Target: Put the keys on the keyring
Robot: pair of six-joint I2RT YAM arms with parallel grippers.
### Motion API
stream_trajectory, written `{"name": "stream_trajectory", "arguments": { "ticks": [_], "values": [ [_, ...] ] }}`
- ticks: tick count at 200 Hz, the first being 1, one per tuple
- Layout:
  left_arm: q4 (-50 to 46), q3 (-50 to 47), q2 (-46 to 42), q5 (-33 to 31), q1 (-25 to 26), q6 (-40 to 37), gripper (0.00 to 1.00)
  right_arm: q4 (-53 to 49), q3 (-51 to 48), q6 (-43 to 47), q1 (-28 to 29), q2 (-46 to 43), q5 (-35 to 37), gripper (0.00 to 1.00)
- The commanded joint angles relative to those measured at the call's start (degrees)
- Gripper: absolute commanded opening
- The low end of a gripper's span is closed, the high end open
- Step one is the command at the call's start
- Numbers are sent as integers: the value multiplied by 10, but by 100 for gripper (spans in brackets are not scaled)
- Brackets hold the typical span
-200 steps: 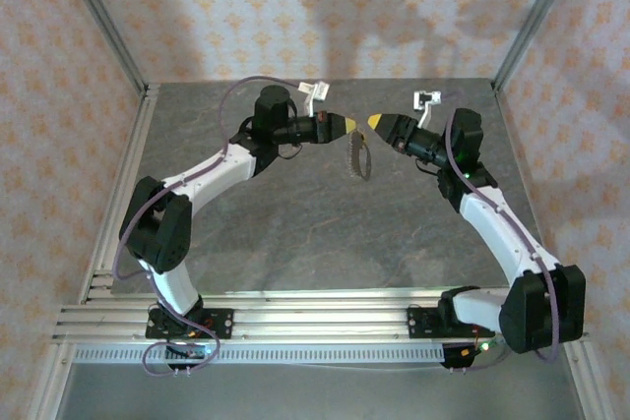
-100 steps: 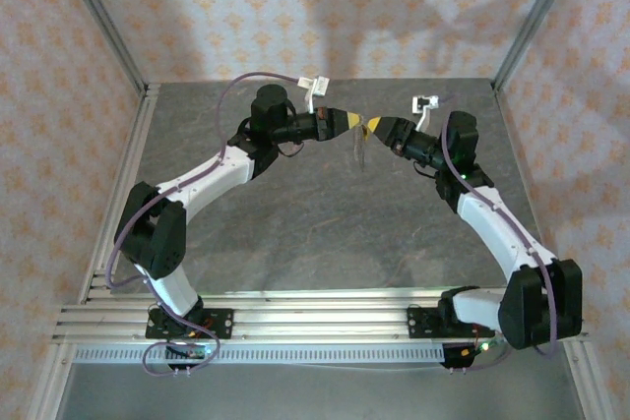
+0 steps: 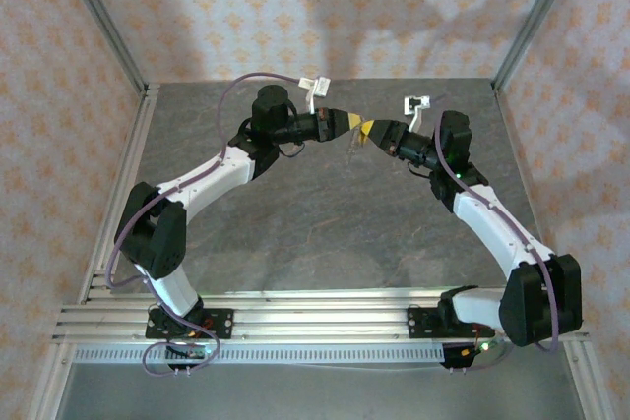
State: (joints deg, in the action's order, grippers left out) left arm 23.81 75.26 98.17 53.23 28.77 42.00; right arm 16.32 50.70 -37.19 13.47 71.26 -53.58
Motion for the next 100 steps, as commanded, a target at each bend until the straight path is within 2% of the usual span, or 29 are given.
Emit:
{"name": "stream_trajectory", "arguments": {
  "ticks": [1, 26, 100],
  "values": [
    [21, 8, -26, 0, 5, -7, 0, 17, 18, 14, 4, -4, -2, 16],
    [22, 6, -29, -8, 4, -6, 0, 11, 9, 19, 4, -12, -2, 0],
    [49, -17, -47, -49, 9, 5, 0, 8, -13, 25, 31, -25, 12, 0]
  ]
}}
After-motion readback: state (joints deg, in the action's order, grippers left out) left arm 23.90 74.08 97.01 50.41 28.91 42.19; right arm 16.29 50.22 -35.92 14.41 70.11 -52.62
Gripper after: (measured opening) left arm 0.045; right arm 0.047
